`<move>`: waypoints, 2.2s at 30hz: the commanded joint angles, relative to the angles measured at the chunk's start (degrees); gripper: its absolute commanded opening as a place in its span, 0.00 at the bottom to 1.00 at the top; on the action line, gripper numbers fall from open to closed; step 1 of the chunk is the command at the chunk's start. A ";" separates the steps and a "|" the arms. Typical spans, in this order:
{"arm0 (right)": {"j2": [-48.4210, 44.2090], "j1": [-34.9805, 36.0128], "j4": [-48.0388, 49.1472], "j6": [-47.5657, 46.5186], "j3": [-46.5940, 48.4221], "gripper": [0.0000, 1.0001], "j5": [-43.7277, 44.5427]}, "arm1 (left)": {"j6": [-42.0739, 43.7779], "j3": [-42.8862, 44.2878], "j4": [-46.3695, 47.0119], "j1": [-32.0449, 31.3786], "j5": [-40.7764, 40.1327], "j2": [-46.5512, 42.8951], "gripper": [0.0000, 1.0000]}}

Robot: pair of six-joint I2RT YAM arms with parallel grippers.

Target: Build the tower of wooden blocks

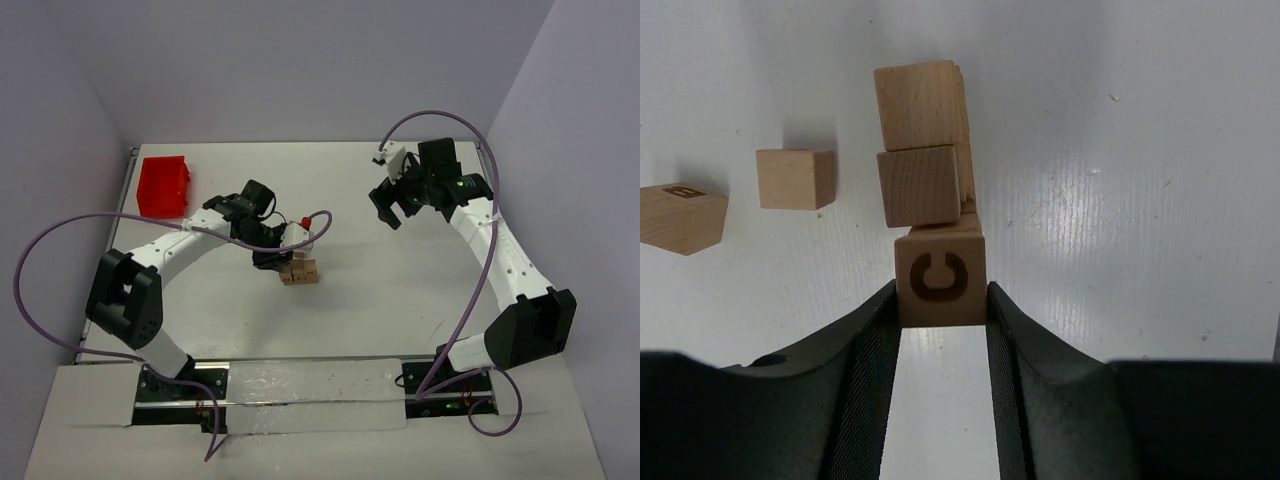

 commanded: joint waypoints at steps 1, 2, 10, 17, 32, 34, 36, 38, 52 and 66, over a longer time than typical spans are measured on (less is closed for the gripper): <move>0.27 0.42 0.96 -0.46 2.99 1.00 0.09 | 1.28 2.28 -1.11 0.26 2.01 0.58 0.46; 0.28 0.35 1.04 -0.46 3.00 1.00 0.08 | 1.37 2.20 -1.26 0.26 1.92 0.51 0.47; 0.62 0.35 1.07 -0.37 3.17 1.00 -0.09 | 1.80 2.50 -1.91 0.26 1.90 0.68 0.67; 0.77 0.89 0.60 -0.32 3.66 1.00 -0.90 | 4.89 6.65 -7.26 0.26 4.14 -2.12 0.91; 5.97 11.49 5.77 9.99 6.59 0.97 2.18 | -9.39 10.46 -9.01 13.94 7.45 -15.84 0.99; 7.84 13.57 6.65 12.64 7.64 0.96 2.86 | -15.84 10.71 -6.58 17.52 8.75 -16.17 0.99; 9.35 15.12 7.02 14.86 8.54 0.96 2.90 | -23.01 10.15 -1.66 20.09 7.04 -16.46 0.99; 11.46 16.26 7.97 19.38 9.69 0.96 3.18 | -32.22 9.37 3.04 22.28 3.63 -16.99 0.99; 21.57 22.32 7.88 50.89 13.94 0.78 13.52 | -43.71 4.61 5.50 34.66 2.98 -19.53 0.99; 35.39 27.58 0.01 57.59 22.07 0.62 25.80 | -41.26 -2.15 1.64 40.74 3.14 -25.31 0.99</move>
